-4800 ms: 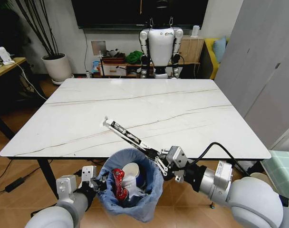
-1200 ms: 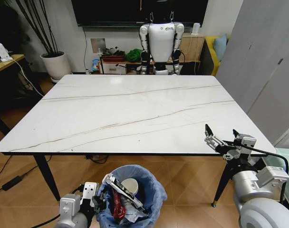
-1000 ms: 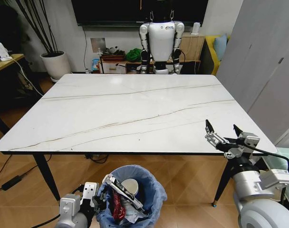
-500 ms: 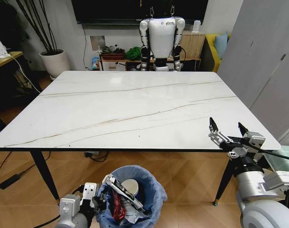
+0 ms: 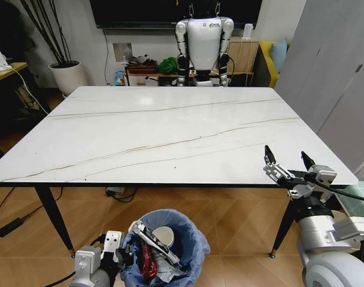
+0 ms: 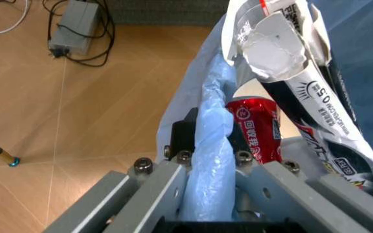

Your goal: Pick up the trash bin and place the trash from the table into it.

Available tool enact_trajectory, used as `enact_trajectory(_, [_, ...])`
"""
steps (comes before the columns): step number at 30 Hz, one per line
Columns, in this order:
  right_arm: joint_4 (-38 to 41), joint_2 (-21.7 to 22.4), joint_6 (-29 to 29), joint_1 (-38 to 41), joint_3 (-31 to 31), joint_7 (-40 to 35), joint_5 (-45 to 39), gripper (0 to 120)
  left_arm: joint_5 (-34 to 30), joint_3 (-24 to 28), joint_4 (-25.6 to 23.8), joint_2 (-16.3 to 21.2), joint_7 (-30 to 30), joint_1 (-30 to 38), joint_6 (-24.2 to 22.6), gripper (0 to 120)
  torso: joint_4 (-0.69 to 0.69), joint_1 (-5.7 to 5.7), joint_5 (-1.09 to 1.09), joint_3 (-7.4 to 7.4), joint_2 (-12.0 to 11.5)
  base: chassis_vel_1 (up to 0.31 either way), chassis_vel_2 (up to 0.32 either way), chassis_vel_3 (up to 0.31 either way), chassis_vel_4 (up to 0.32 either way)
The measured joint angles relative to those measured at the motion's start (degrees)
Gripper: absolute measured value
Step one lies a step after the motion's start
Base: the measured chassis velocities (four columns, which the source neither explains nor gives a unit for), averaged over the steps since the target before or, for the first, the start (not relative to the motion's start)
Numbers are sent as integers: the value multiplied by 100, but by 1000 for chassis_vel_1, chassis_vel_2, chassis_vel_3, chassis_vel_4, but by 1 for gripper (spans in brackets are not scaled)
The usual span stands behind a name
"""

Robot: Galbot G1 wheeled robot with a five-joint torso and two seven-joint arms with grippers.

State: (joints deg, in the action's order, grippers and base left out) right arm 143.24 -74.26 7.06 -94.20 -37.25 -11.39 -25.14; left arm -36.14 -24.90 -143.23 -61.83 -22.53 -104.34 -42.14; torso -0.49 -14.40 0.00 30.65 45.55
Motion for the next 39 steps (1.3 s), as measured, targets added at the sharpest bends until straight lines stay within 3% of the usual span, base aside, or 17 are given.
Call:
enact_trajectory(6, [0, -18, -150, -9, -12, 80, 63, 100, -10, -26, 0, 6, 10, 6, 0, 0, 0, 74, 0, -99, -174, 0, 0, 0, 0])
enact_trajectory(27, [0, 370, 192, -173, -230, -283, -217, 100, -54, -84, 0, 42, 89, 71, 0, 0, 0, 294, 1, -408, -703, 0, 0, 0, 0])
enact_trajectory(39, [0, 316, 70, -209, -521, -59, -99, 100, -54, -81, 0, 44, 133, 106, 0, 0, 0, 415, 0, -573, -988, 0, 0, 0, 0])
